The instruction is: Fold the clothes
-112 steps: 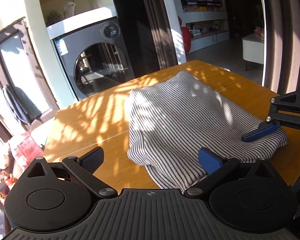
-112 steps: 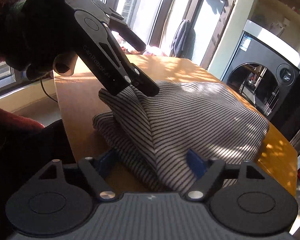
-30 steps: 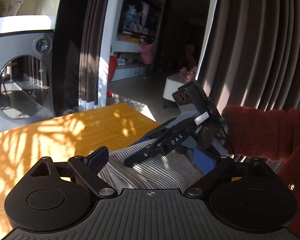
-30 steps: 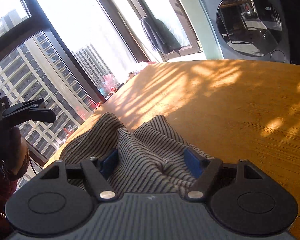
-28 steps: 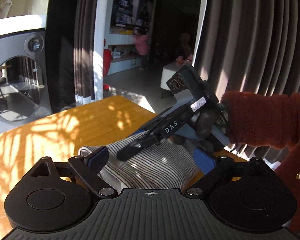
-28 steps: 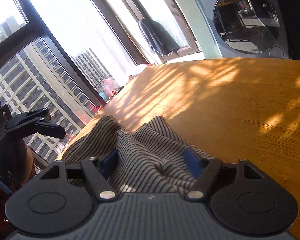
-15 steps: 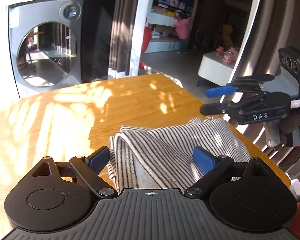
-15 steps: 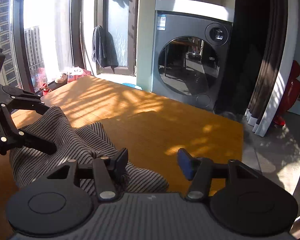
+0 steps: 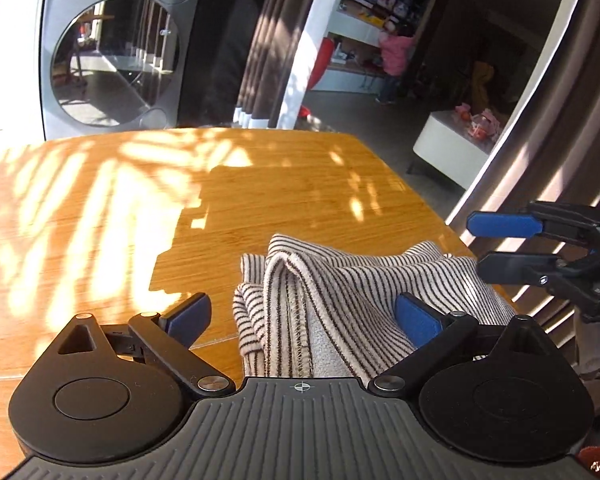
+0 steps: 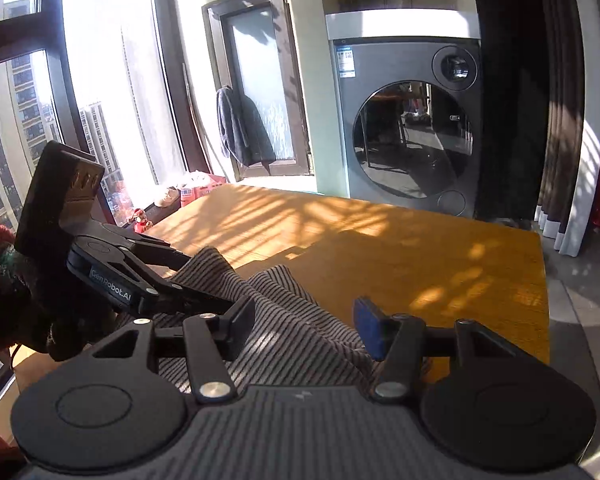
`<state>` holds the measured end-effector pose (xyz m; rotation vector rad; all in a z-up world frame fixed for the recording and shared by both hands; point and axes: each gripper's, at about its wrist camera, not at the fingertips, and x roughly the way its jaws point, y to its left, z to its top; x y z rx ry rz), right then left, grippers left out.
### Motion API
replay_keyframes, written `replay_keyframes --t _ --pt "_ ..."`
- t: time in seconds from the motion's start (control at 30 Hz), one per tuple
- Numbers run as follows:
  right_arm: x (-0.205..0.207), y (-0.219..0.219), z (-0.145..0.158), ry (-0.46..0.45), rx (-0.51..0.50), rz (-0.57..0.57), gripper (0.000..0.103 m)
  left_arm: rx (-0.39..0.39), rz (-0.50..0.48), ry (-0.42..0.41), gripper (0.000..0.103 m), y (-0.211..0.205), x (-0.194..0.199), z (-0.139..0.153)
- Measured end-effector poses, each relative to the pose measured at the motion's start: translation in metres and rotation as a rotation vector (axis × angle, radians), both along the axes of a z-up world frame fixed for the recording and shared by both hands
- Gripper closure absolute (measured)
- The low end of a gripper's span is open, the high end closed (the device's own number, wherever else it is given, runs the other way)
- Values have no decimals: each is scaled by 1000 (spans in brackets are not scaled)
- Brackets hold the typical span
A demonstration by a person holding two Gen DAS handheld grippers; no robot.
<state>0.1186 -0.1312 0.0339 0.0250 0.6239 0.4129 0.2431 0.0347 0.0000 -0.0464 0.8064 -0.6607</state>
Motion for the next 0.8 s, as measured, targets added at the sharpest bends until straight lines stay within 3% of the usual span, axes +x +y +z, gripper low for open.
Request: replay_keyframes --t 0.1,0.13,0.27,0.33,0.43,0.57,0.63,0.73,0.8 --pt "15 -12 -37 68 103 -41 29 83 18 -69 3 -2 -12 11" --pt "17 -18 -38 81 142 -44 28 99 5 -104 3 -1 -20 17" --pt "12 -14 -32 51 75 -25 28 116 -121 -202 3 -1 -43 43" --pt "6 -9 -22 28 22 -25 28 150 -157 -215 3 -11 -43 42" --pt "-16 -2 2 -28 -38 -11 28 203 -161 -179 2 -25 -27 26" --pt "-61 -6 27 -46 31 107 28 116 -97 -82 2 -21 1 11" --pt "-80 -8 28 19 131 212 28 85 -76 -53 2 -17 7 8" --pt "-95 3 5 188 260 335 28 69 -63 -39 2 -14 7 6" --pt "-90 15 -17 257 230 294 28 65 -57 -30 2 -12 6 7"
